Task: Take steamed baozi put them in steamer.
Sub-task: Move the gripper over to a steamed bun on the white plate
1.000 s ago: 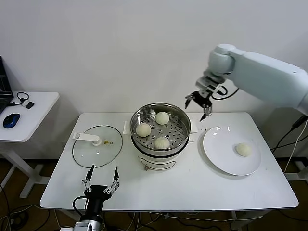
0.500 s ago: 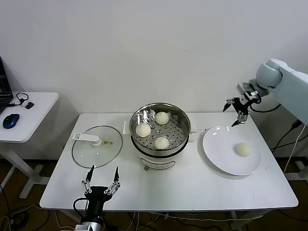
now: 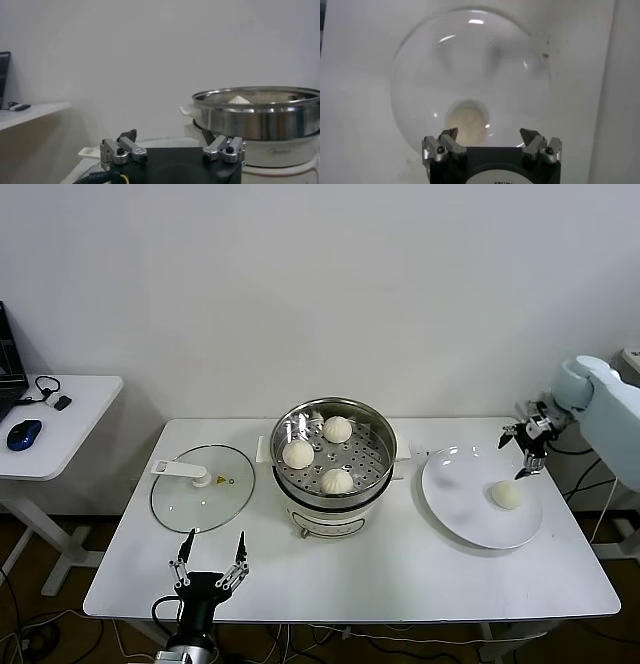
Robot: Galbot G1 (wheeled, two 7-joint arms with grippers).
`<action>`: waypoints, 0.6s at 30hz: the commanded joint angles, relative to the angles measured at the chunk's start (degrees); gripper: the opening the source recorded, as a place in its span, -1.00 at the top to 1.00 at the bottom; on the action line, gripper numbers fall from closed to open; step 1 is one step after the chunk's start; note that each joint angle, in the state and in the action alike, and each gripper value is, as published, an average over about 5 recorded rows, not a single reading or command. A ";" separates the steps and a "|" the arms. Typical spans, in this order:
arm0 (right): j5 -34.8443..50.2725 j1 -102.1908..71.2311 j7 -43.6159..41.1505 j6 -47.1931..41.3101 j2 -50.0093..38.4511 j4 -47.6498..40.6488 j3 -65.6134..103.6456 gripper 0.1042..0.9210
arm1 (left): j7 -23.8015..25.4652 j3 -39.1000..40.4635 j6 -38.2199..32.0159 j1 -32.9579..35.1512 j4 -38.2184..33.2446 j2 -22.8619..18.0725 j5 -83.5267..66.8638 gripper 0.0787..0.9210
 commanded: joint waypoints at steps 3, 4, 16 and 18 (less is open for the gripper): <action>-9.20 -8.88 -0.66 2.62 1.36 -4.86 10.00 -0.76 | -0.05 0.01 0.23 -0.16 0.50 -0.11 -0.07 -0.77; -9.30 -9.08 -0.46 2.72 1.57 -5.18 10.40 -0.76 | -0.06 0.03 0.22 -0.13 0.57 -0.11 -0.09 -0.77; -12.87 -9.74 3.75 6.45 4.91 -10.10 15.89 -0.76 | -0.13 0.15 -0.11 0.42 0.78 -0.23 -0.02 -0.77; -13.07 -9.99 3.97 6.55 5.19 -9.96 16.15 -0.76 | -0.16 0.10 -0.16 0.53 0.80 -0.24 0.01 -0.77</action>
